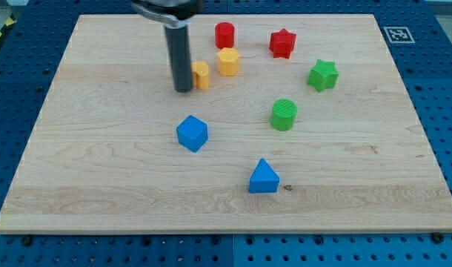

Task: Slide the blue cube towards the bottom center

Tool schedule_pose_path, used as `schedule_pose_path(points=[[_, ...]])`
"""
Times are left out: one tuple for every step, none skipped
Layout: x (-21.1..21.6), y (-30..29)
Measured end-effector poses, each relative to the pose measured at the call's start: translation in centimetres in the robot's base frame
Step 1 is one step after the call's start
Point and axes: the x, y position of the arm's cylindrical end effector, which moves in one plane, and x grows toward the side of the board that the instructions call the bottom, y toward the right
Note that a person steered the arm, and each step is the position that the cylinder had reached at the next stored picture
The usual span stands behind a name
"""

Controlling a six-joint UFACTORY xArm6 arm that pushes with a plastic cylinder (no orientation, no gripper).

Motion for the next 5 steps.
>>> schedule_pose_path(points=[[1.9, -2.6], [4.7, -3.5], [7.5, -3.5], [8.0, -3.3], [8.5, 0.4]])
